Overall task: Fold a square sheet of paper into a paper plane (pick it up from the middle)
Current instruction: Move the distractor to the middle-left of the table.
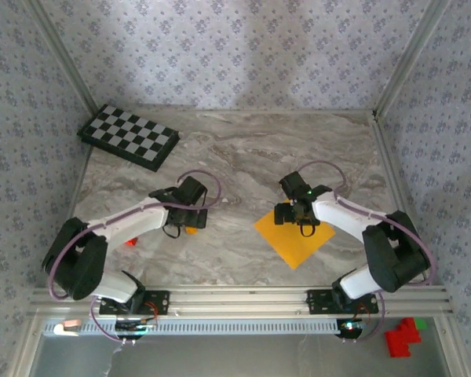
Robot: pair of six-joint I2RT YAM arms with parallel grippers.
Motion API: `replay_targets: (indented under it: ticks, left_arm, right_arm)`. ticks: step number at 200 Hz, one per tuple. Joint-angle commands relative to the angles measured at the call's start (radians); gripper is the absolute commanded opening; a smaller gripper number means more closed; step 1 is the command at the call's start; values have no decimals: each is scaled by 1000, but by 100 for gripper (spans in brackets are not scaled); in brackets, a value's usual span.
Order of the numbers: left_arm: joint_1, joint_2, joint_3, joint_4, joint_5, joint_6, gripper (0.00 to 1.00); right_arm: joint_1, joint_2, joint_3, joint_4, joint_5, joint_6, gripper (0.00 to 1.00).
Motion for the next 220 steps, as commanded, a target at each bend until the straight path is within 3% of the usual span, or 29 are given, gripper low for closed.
replay_targets:
  ticks: [1,62,143,181,202,220]
  left_arm:
    - [36,27,5,19,-14,12,100]
    - [148,31,-44,76,-20,9,97]
    - [282,-262,-75,111,-8,-25,99]
    - [271,-351,-90,104,154,-32,99]
    - [215,-368,-80,72,219,-37,100]
    - [111,-335,-43,23,211,-58,100]
  right_arm:
    - [-4,36,3,46,-51,21,89]
    - [8,145,20,123,-100,-2,85]
    - [246,376,245,175,-258,-60,76]
    - [315,435,435,119,-325,-107,75]
    - [253,337,391,145,-349,-89,76]
    - [146,212,276,194,-389,-64,79]
